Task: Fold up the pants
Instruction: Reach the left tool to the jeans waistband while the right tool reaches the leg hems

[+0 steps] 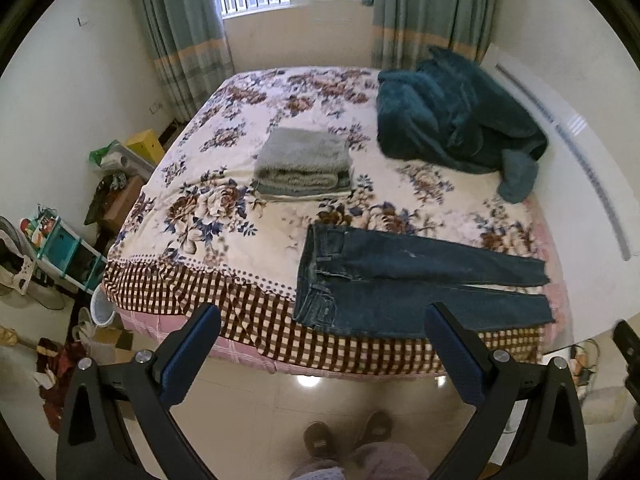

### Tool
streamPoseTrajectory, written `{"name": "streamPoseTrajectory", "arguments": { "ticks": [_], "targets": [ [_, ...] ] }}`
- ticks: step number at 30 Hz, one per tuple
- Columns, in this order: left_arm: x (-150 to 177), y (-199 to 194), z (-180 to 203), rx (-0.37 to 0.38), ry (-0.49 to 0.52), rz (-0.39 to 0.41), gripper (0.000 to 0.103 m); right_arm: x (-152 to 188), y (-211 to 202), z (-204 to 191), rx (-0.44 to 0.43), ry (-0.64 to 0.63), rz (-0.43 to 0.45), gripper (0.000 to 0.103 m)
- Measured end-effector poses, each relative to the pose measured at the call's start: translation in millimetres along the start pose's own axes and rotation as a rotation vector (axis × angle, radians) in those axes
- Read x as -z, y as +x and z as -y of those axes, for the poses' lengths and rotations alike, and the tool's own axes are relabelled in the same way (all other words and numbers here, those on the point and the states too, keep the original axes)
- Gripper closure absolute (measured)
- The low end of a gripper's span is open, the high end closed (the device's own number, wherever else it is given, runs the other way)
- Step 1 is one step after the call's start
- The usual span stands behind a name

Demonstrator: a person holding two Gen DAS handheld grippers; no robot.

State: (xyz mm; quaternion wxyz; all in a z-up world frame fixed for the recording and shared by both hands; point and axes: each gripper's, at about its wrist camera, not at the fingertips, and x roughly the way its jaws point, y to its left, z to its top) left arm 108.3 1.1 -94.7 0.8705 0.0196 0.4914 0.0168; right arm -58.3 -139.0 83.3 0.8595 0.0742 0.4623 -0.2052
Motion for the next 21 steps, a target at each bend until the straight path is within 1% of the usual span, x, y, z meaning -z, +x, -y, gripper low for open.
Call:
{"name": "streamPoseTrajectory", "arguments": {
  "ticks": [3,4,8,9,11,12,13,14,16,19,21],
  "targets": [
    [-17.6,40.9,23.0,-0.045,0.025,-0.029,0.000,-18.9,60.8,14.1,0.024,0.008,-0.033,0.000],
    [-20.8,50.9,24.6,-0.044,0.023,-0.040,0.000,-26.7,85.9,20.6,0.027,0.016,-0.049,0.000],
    [-43.9,115.9,50.6,-0.070,-0.012,-0.118,0.000,-60.5,183.5,44.3,0.020,0.030,-0.109,0.000],
    [-48.2,129.0,54.3,-0.078,-0.020,-0.131,0.000,-71.5,216.6,51.2,0.010,0.031,-0.133,0.000],
    [-60.0,162.3,66.8,-0.104,-0.035,-0.156,0.000,-87.6,264.8,59.7,0.004,0.024,-0.175,0.000],
    [-65.3,178.7,73.3,-0.117,-0.045,-0.171,0.000,-98.9,298.3,64.5,-0.005,0.016,-0.201,0.000],
    [-69.2,195.0,77.9,-0.127,-0.059,-0.186,0.000,-105.3,318.5,64.6,-0.006,0.009,-0.216,0.000],
    [-74.0,211.2,83.3,-0.137,-0.071,-0.201,0.000,-115.3,349.2,67.9,-0.002,-0.002,-0.233,0.000],
    [-81.5,249.4,90.5,-0.150,-0.110,-0.254,0.000,-129.0,398.4,72.9,0.012,-0.014,-0.266,0.000],
    [-90.0,305.7,103.2,-0.167,-0.160,-0.330,0.000,-146.8,473.4,80.9,0.018,0.014,-0.328,0.000],
    [-94.5,343.0,108.5,-0.182,-0.188,-0.367,0.000,-156.7,534.9,91.7,0.037,0.041,-0.378,0.000]
  ]
}}
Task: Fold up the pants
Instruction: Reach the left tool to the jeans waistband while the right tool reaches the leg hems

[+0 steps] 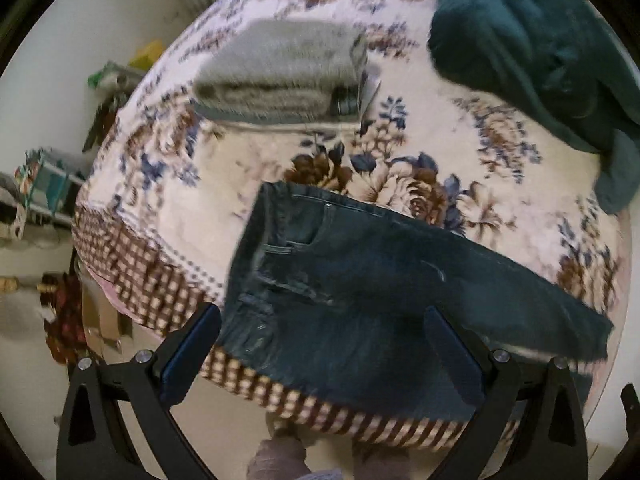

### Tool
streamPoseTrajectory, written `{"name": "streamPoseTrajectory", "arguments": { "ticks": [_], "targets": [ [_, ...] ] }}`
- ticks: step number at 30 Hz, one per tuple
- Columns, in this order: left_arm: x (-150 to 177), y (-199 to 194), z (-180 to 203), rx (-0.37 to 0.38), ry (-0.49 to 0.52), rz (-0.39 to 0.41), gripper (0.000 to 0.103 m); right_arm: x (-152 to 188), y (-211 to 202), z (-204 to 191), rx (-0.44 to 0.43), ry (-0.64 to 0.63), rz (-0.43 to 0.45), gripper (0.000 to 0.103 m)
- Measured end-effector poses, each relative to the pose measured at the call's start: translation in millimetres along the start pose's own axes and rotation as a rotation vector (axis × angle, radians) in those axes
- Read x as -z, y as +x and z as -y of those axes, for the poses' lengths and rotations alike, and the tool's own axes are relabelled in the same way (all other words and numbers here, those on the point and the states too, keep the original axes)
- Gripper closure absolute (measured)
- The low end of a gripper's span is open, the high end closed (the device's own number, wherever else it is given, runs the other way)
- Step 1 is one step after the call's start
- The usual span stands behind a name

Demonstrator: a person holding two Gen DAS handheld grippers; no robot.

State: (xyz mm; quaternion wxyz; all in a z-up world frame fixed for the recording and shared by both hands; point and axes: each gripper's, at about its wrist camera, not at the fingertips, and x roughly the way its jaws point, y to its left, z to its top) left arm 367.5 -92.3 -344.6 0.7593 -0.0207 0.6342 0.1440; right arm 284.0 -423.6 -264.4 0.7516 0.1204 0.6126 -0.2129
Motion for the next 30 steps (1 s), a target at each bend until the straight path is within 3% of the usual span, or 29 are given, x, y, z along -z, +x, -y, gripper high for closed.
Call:
{"name": "streamPoseTrajectory", "arguments": {
  "ticks": [7,10,15,21,25,28,30],
  "targets": [
    [-49.9,130.3,48.9,-0.036,-0.075,-0.177,0.000,-61.0,165.9,31.7,-0.033,0.229,-0.241,0.000],
    [-70.5,181.9,56.7,-0.028,-0.139,-0.266,0.000,-79.4,227.2,46.7,0.011,0.316,-0.301,0.000],
    [-97.3,238.9,50.2,-0.011,-0.281,-0.379,0.000,-104.1,289.2,65.7,0.080,0.404,-0.364,0.000],
    [-103.4,292.9,37.5,-0.135,-0.338,-0.509,0.000,-121.5,331.8,81.4,0.133,0.508,-0.438,0.000],
    [-100.2,294.7,35.5,-0.126,-0.328,-0.497,0.001,-113.0,357.5,92.2,0.111,0.615,-0.540,0.004],
    [-93.6,280.2,31.0,-0.083,-0.295,-0.447,0.020,-102.8,364.9,100.3,0.094,0.678,-0.546,0.024],
    [-88.5,264.3,25.2,-0.058,-0.273,-0.411,0.058,-101.5,363.9,100.2,0.097,0.671,-0.522,0.057]
  ]
}}
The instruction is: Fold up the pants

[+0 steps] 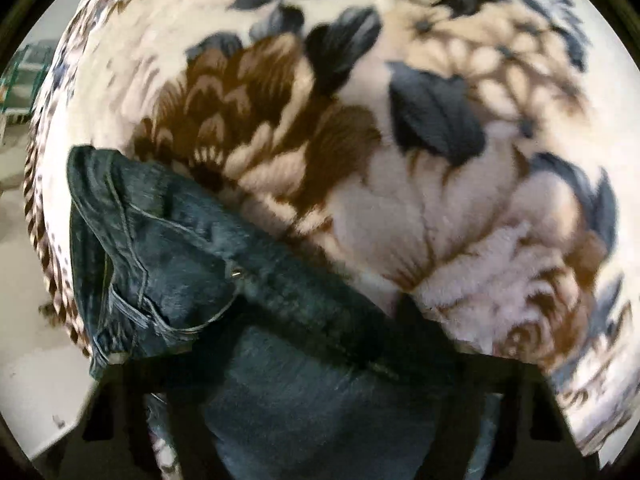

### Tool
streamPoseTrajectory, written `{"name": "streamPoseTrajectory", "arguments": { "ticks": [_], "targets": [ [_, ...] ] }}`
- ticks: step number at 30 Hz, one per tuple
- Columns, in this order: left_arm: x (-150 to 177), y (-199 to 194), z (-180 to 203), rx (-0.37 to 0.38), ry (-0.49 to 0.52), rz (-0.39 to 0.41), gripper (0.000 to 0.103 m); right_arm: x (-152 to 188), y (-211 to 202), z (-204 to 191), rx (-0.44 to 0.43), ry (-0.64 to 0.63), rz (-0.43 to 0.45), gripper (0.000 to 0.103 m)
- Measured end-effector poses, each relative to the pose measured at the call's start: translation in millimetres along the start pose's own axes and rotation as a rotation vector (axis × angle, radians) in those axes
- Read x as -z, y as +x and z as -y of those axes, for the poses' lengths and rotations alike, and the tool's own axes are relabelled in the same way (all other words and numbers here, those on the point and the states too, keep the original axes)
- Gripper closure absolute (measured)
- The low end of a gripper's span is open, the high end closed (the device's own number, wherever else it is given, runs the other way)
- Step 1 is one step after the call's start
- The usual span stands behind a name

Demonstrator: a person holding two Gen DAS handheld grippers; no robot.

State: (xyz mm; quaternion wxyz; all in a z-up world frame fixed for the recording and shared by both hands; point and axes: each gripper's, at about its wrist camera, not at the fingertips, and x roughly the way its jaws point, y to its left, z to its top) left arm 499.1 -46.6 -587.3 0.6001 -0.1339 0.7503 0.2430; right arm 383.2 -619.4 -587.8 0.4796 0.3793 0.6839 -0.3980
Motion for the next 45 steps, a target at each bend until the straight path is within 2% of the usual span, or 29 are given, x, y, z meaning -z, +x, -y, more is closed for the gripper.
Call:
{"name": "streamPoseTrajectory", "arguments": {
  "ticks": [1,2,6,10,13,14,15,18,20,22,23,24,25,26,27,28,29,31,32,33,34,36,39,42,45],
  "targets": [
    [4.3,-6.4,-6.5,0.026,0.000,0.016,0.065,1.6,-2.2,-0.6,-0.005,-0.012,0.014,0.070],
    [11.0,-16.1,-13.6,0.060,-0.001,0.033,0.074,4.5,-5.4,-1.7,-0.012,-0.025,0.028,0.090],
    [37.3,-40.8,-52.7,0.208,-0.012,0.107,0.089,23.1,-25.5,3.9,-0.049,-0.073,0.084,0.094],
    [86.7,-74.9,-111.3,0.369,-0.025,0.185,0.092,57.1,-53.6,24.8,-0.097,-0.154,0.163,0.094],
    [138.8,-92.5,-168.2,0.479,-0.063,0.199,0.093,88.9,-84.7,59.6,-0.125,-0.179,0.200,0.095],
    [140.7,-93.4,-175.8,0.498,-0.069,0.197,0.093,100.9,-85.5,78.4,-0.136,-0.175,0.213,0.095],
    [155.8,-93.4,-188.6,0.515,-0.074,0.199,0.093,113.8,-85.4,96.4,-0.136,-0.172,0.220,0.095],
    [193.3,-78.1,-212.5,0.533,-0.105,0.167,0.093,111.3,-71.8,154.2,-0.112,-0.166,0.229,0.095],
    [209.6,-55.8,-222.2,0.526,-0.113,0.136,0.093,121.9,-51.2,187.3,-0.086,-0.155,0.228,0.095],
    [222.5,-25.3,-225.3,0.527,-0.103,0.092,0.092,131.7,-38.0,213.5,-0.096,-0.138,0.247,0.094],
    [226.2,-7.0,-228.2,0.552,-0.116,0.060,0.088,135.7,-28.0,216.7,-0.118,-0.153,0.248,0.094],
    [231.1,7.2,-234.0,0.567,-0.125,0.035,0.086,138.7,-20.3,217.5,-0.126,-0.171,0.241,0.086],
    [232.8,20.1,-240.1,0.588,-0.133,0.015,0.085,143.9,-12.0,218.8,-0.124,-0.184,0.228,0.082],
    [232.6,29.9,-244.9,0.613,-0.159,-0.011,0.084,149.9,-6.5,220.0,-0.140,-0.195,0.211,0.066],
    [233.4,36.5,-253.4,0.651,-0.196,-0.039,0.084,156.8,-3.5,220.8,-0.153,-0.208,0.195,0.045],
    [235.8,37.7,-262.3,0.691,-0.225,-0.044,0.084,161.1,-1.4,220.6,-0.162,-0.216,0.190,0.038],
    [239.8,35.5,-268.4,0.712,-0.237,-0.031,0.082,168.3,-2.4,222.0,-0.185,-0.225,0.189,0.036],
    [246.8,21.0,-285.3,0.724,-0.243,0.013,0.071,185.9,-6.3,227.0,-0.219,-0.234,0.192,0.035],
    [249.9,14.9,-291.5,0.732,-0.242,0.038,0.055,193.0,-8.0,229.6,-0.230,-0.235,0.192,0.035],
    [251.1,8.3,-296.6,0.733,-0.236,0.064,0.032,200.4,-10.2,234.6,-0.253,-0.233,0.190,0.035],
    [251.9,1.3,-301.9,0.715,-0.223,0.093,0.023,204.3,-12.5,237.6,-0.262,-0.229,0.192,0.035],
    [250.2,-14.0,-303.6,0.671,-0.156,0.165,0.019,210.3,-17.6,244.7,-0.280,-0.226,0.203,0.030],
    [244.6,-32.9,-290.4,0.599,-0.049,0.247,0.019,209.4,-25.1,259.0,-0.296,-0.204,0.240,0.030],
    [241.8,-42.4,-263.5,0.563,0.030,0.271,0.019,191.2,-34.1,281.6,-0.292,-0.148,0.276,0.030],
    [243.6,-47.5,-223.7,0.542,0.105,0.273,0.019,157.2,-39.1,311.7,-0.308,-0.048,0.302,0.030]
  ]
}}
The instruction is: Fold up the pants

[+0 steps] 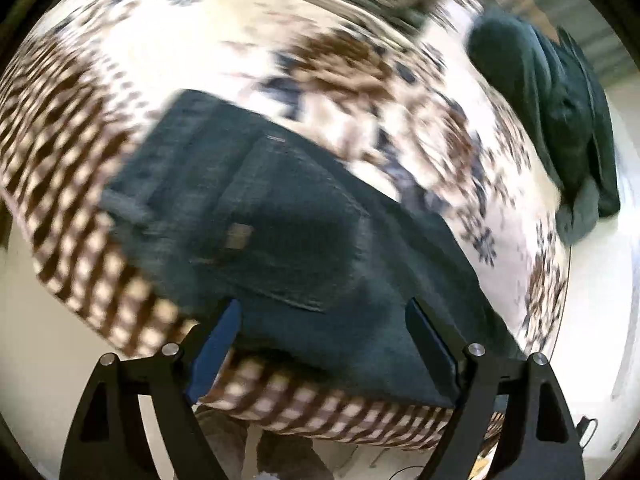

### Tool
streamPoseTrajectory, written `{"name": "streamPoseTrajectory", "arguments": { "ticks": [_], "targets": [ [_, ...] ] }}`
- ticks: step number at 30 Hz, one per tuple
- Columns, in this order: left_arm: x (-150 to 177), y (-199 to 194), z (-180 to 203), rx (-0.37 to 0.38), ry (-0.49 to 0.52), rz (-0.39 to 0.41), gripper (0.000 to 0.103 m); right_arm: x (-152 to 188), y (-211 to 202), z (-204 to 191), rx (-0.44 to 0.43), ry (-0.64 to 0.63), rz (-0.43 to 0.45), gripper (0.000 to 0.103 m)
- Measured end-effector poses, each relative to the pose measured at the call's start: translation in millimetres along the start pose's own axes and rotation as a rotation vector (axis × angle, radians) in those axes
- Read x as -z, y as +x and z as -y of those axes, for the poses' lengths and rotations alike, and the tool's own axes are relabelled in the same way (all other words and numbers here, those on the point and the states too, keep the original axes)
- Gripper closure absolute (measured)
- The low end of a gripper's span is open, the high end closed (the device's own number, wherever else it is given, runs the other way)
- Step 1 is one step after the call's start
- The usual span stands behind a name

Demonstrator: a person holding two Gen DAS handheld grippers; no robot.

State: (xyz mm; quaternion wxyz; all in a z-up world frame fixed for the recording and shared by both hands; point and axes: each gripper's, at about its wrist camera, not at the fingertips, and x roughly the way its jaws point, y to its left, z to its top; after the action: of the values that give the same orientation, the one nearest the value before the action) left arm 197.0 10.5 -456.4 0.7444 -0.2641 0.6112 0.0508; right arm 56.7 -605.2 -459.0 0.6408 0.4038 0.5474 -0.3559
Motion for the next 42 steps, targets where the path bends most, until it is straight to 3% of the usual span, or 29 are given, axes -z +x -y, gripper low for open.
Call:
{"name": "streamPoseTrajectory", "arguments": {
  "ticks": [5,6,10,11,16,18,21,23,25,27,29,31,34,36,40,41,42],
  "targets": [
    [12.0,43.7,62.5,-0.019,0.094,-0.050,0.019,-60.9,13.3,38.7,-0.043,0.132,0.049,0.037],
    [16.0,54.4,72.7,-0.028,0.107,-0.069,0.019,-74.2,20.7,44.2,-0.056,0.150,0.049,0.042],
    [33.2,81.8,102.8,-0.073,0.142,-0.103,0.019,-106.5,50.5,49.4,-0.071,0.156,0.021,0.081],
    [35.5,85.6,106.6,-0.087,0.147,-0.106,0.019,-109.0,55.7,49.1,-0.066,0.150,0.014,0.095],
    [44.5,92.5,112.9,-0.153,0.132,-0.115,0.019,-108.4,41.8,34.6,0.117,-0.013,0.076,0.102],
    [46.2,88.1,105.6,-0.169,0.111,-0.103,0.019,-100.9,56.0,34.3,0.235,-0.089,0.006,0.101],
    [50.7,86.7,84.7,-0.177,0.045,-0.119,0.019,-83.9,70.0,35.3,0.232,-0.106,-0.118,0.098],
    [49.4,80.6,66.2,-0.178,-0.003,-0.138,0.019,-67.5,57.7,24.4,0.173,-0.100,-0.126,0.096],
    [43.7,66.5,46.5,-0.194,-0.032,-0.116,0.019,-43.9,38.0,-11.2,0.145,-0.179,-0.120,0.086],
    [34.8,52.8,29.4,-0.203,-0.042,-0.085,0.019,-17.9,22.6,-57.4,0.073,-0.289,-0.123,0.052],
    [24.3,41.9,13.1,-0.228,-0.050,-0.059,0.019,13.3,20.1,-116.1,-0.043,-0.415,-0.196,0.040],
    [11.8,33.4,-4.0,-0.234,-0.066,-0.031,0.019,51.4,31.7,-193.0,-0.192,-0.548,-0.331,0.040],
    [-2.6,30.5,-27.5,-0.242,-0.101,-0.018,0.019,106.9,58.6,-300.3,-0.291,-0.729,-0.446,0.040],
    [-9.5,29.1,-41.3,-0.240,-0.129,-0.012,0.019,138.4,81.1,-362.5,-0.292,-0.863,-0.480,0.040],
    [-19.2,24.3,-69.9,-0.239,-0.165,-0.010,0.019,206.5,143.2,-457.9,-0.198,-1.077,-0.613,0.040],
    [-20.4,23.1,-76.8,-0.234,-0.175,-0.013,0.019,221.6,159.4,-468.6,-0.129,-1.129,-0.653,0.044],
    [-21.2,22.8,-82.4,-0.228,-0.184,-0.019,0.019,233.0,168.9,-475.1,-0.066,-1.168,-0.665,0.077]
  ]
}}
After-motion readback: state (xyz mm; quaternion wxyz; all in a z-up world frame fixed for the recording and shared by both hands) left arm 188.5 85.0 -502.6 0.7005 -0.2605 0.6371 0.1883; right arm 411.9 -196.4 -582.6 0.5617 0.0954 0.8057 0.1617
